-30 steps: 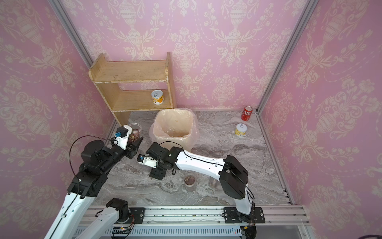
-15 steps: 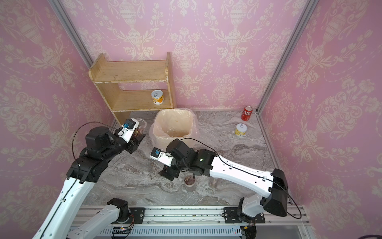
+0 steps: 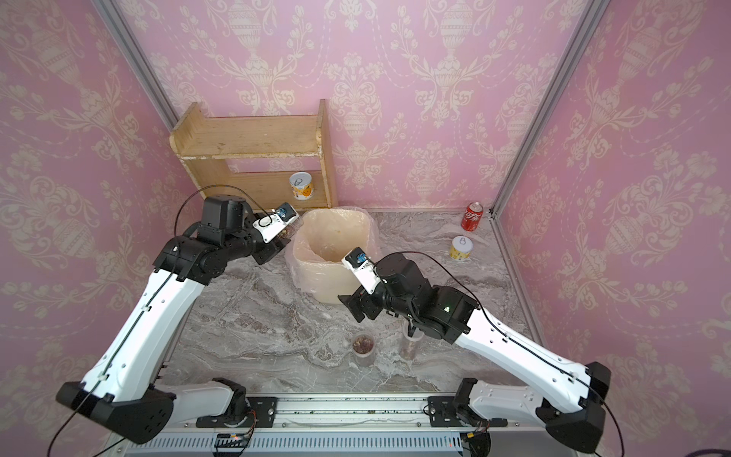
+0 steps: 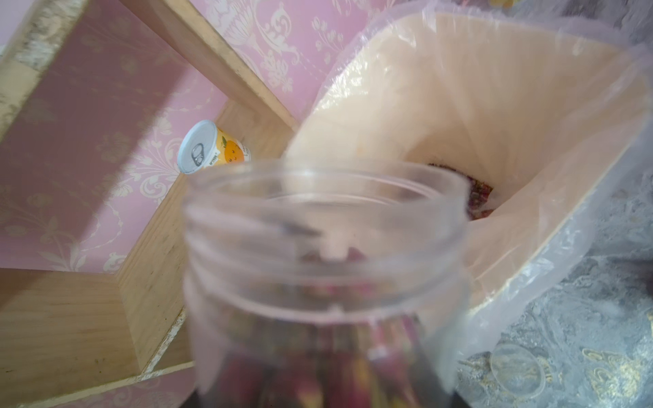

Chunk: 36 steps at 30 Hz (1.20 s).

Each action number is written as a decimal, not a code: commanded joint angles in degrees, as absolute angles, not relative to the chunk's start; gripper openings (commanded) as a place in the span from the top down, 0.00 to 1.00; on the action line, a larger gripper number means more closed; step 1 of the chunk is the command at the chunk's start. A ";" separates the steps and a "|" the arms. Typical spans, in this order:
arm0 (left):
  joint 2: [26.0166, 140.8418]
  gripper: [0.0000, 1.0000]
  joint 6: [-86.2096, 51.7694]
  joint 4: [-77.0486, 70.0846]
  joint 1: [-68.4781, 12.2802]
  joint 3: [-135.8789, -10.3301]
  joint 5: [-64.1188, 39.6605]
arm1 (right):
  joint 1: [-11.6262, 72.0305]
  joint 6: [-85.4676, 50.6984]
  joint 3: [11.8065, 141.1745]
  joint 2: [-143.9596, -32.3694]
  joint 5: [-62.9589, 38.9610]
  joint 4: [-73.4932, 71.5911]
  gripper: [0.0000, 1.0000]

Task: Empty the moldy dried flower tea in the jars
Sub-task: Pour the moldy dried flower tea into the trash bin.

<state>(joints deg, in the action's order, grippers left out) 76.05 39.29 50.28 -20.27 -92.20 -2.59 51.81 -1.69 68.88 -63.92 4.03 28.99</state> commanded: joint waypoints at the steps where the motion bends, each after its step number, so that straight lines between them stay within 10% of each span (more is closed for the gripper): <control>1: 78.81 0.97 47.54 55.28 -22.70 -95.41 7.45 | 49.86 -6.11 67.76 -61.83 5.34 30.26 0.06; 36: 91.31 1.00 78.25 49.34 -30.20 -102.05 31.42 | 43.73 -13.65 56.85 -56.47 7.00 30.85 0.06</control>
<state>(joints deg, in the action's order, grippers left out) 90.50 74.11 51.03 -29.65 -101.01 28.71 44.21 -11.70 58.08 -57.69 6.46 30.72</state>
